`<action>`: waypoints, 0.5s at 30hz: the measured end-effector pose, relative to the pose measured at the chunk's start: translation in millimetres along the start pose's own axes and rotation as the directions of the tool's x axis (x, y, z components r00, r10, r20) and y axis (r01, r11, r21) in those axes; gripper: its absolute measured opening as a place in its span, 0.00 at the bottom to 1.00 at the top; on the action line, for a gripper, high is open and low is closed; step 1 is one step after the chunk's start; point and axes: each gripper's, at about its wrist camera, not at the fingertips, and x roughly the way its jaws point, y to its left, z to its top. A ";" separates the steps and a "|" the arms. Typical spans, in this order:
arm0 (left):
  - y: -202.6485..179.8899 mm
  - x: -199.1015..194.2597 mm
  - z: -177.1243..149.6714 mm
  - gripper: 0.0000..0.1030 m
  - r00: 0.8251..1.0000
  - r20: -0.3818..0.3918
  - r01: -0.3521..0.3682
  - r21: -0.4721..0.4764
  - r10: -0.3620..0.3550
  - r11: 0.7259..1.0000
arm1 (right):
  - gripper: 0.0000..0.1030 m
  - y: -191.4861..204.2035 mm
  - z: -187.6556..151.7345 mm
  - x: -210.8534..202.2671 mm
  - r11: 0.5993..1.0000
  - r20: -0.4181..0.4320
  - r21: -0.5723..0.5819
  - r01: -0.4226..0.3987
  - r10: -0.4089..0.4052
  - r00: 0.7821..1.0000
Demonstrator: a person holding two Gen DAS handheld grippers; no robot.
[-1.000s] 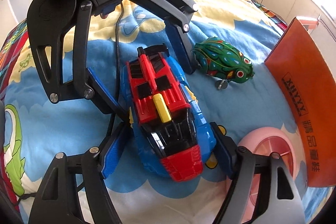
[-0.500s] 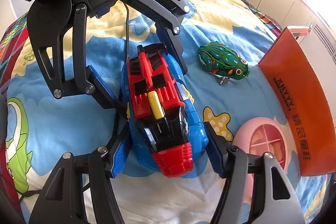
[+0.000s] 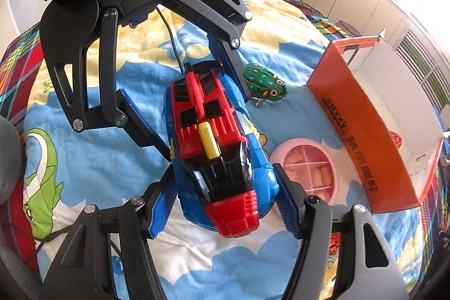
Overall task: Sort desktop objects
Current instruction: 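Carry the toy car into the orange box and open both grippers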
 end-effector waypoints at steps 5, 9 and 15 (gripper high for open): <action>22.5 -1.7 36.8 0.65 1.000 0.009 0.007 0.014 -0.007 1.000 | 0.62 -29.8 14.0 -22.6 1.000 -0.003 0.008 0.015 -0.015 1.000; 48.8 -7.1 61.8 0.65 0.999 0.039 0.000 0.027 -0.001 1.000 | 0.62 -58.6 28.0 -41.2 0.999 0.005 0.007 0.037 -0.037 0.999; 91.5 1.4 90.2 0.65 0.997 0.064 -0.034 0.048 0.031 0.998 | 0.63 -110.8 51.9 -49.0 0.996 0.004 -0.001 0.086 -0.086 0.996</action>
